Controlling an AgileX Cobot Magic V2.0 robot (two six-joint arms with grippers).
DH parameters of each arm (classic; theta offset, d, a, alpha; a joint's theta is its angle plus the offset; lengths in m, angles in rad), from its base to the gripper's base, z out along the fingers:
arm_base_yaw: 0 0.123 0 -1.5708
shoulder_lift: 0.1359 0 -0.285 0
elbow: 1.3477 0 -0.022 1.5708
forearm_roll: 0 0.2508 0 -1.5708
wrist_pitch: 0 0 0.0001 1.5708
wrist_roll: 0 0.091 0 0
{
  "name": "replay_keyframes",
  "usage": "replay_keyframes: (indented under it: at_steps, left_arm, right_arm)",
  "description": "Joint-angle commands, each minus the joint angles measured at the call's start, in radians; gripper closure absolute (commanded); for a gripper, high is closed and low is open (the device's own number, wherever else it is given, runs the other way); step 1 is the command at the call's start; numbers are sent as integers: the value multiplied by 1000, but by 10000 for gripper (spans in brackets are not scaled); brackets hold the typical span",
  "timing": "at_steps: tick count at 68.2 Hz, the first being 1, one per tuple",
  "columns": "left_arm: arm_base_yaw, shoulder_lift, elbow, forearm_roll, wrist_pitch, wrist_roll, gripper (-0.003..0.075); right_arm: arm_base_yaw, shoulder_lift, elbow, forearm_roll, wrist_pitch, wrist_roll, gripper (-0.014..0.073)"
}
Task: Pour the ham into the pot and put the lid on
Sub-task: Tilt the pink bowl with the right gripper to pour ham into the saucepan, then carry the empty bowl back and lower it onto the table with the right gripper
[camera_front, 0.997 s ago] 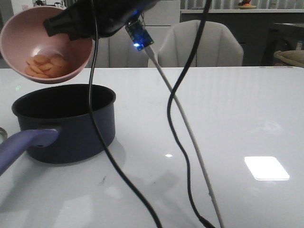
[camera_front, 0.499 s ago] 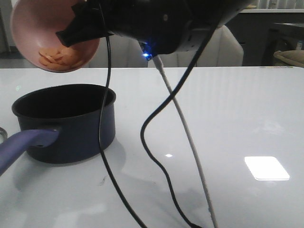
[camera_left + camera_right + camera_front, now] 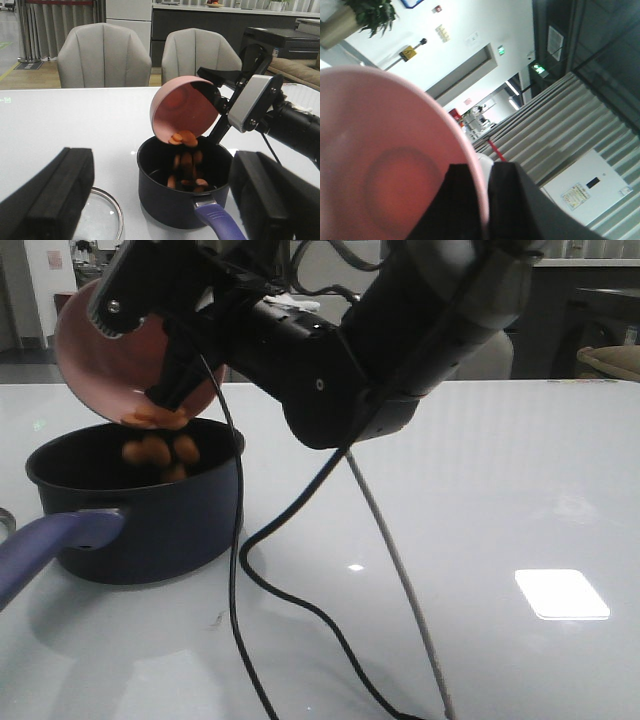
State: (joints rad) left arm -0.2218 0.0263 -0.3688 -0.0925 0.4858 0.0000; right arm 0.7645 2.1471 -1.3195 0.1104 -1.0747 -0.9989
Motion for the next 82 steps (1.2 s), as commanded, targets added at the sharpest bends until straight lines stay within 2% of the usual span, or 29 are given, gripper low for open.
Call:
replay_keyframes:
  at_steps: [1, 13, 17, 31, 36, 39, 42, 53, 61, 71, 82]
  left_arm:
    - [-6, 12, -25, -8, -82, -9, 135]
    - [-6, 12, -25, -8, -82, -9, 135]
    - [-6, 12, -25, -8, -82, -9, 135]
    - [-6, 12, -25, -8, -82, -9, 135]
    - [-6, 12, -25, -8, -82, -9, 135]
    - [-6, 12, -25, -8, -82, -9, 135]
    - [-6, 12, -25, -8, -82, -9, 135]
    - [-6, 12, -25, -8, -82, -9, 135]
    - [-6, 12, -25, -8, -82, -9, 135]
    - [-6, 12, -25, -8, -82, -9, 135]
    - [-6, 12, -25, -8, -82, -9, 135]
  right_arm:
    - [-1, -66, -25, -5, -120, -17, 459]
    - [-1, -66, -25, -3, -118, -13, 459]
    - [-1, -67, -25, 7, -111, 30, 459]
    - [-1, -114, -25, 107, 32, 448, 459]
    - [-1, -160, -25, 134, 150, 574, 459]
    - [-1, -178, -25, 146, 200, 604, 459]
    - [-1, -211, -25, 167, 309, 628, 459]
    - [-9, -329, -25, 274, 604, 627, 459]
    - [-40, -399, -25, 282, 784, 624, 459]
    - [-136, -465, -25, 282, 990, 618, 459]
    - [-307, -523, -25, 282, 1266, 618, 459]
